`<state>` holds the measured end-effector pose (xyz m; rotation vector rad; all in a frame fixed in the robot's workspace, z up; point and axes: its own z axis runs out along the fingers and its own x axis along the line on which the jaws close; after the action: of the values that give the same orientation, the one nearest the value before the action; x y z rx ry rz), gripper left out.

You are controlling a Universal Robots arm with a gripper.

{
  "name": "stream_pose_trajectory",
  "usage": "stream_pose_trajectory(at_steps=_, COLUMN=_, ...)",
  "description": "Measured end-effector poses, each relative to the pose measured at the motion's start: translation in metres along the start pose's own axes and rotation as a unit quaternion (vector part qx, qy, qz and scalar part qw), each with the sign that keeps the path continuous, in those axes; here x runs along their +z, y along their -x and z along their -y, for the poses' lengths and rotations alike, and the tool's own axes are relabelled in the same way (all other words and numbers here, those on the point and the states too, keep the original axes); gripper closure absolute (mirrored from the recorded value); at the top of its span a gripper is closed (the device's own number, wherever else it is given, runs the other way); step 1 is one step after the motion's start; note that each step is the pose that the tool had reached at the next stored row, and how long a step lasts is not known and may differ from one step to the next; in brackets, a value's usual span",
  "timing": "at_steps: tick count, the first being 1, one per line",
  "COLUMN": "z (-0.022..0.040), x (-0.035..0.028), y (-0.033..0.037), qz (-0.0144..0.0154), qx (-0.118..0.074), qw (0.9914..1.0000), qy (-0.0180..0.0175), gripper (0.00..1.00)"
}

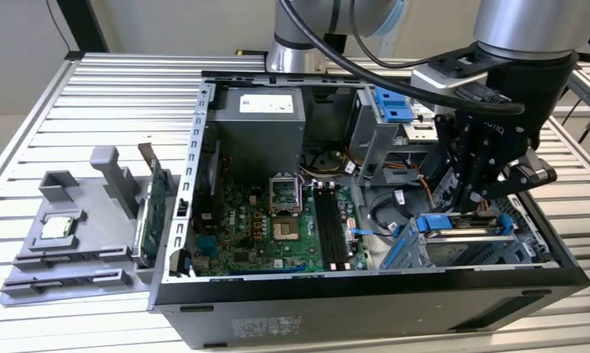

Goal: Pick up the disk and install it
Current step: 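Insert the second disk wire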

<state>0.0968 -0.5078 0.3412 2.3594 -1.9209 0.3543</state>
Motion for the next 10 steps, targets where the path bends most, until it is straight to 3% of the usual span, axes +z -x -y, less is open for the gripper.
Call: stream_pose_trajectory(at_steps=10, z=0.0001, x=0.0025, y=-0.0049, qz=0.0016, qx=0.018, qw=0.99982, qy=0.0036, gripper=1.00)
